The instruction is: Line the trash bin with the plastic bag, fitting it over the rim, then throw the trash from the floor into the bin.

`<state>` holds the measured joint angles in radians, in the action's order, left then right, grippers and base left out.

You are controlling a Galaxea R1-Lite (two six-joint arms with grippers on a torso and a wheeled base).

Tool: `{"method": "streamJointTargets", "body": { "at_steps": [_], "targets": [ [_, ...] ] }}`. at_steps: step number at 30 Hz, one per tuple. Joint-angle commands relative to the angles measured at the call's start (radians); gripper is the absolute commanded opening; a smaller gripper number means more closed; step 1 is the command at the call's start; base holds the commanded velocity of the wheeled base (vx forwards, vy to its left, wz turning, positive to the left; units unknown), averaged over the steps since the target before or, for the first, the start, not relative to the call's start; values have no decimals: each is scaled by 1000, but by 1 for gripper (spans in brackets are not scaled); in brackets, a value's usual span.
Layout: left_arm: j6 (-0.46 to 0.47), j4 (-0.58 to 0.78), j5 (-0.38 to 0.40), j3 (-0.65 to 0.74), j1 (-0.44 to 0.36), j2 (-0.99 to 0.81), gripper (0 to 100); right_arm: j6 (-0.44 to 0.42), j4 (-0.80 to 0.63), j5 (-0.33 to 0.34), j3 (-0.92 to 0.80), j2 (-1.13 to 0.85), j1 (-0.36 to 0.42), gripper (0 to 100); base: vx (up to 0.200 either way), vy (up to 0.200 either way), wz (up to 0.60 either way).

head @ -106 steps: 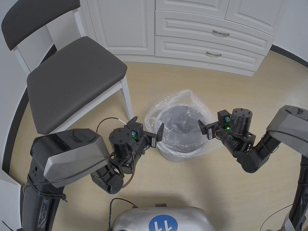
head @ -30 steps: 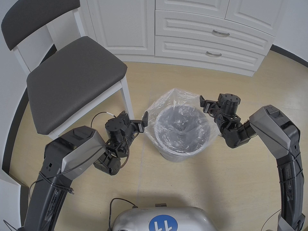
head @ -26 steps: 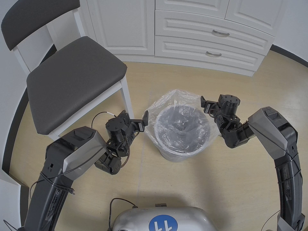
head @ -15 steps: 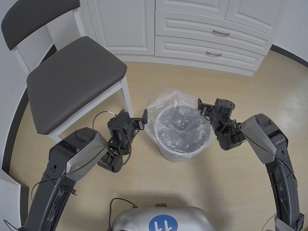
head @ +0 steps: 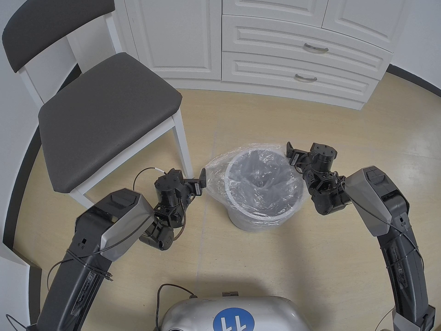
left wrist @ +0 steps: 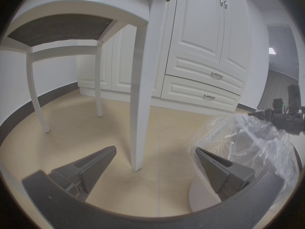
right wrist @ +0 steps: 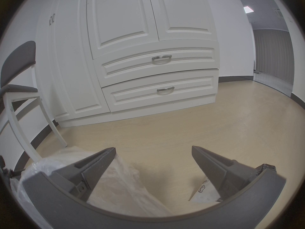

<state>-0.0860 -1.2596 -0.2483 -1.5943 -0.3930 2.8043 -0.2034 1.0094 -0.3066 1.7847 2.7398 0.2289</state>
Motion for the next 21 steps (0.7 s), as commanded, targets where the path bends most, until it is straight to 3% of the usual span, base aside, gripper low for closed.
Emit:
{"method": "streamJointTargets", "body": {
  "at_steps": [1, 8, 21],
  "targets": [
    [3, -4, 0, 43, -9, 11, 100, -4, -3, 0, 1, 1, 3, 100, 0, 0, 0],
    [3, -17, 0, 79, -26, -11, 100, -13, 6, -3, -30, -40, 15, 100, 0, 0, 0],
    [58, -31, 0, 260, -23, -172, 100, -11, 94, -3, -284, -244, 89, 100, 0, 0, 0]
  ]
}}
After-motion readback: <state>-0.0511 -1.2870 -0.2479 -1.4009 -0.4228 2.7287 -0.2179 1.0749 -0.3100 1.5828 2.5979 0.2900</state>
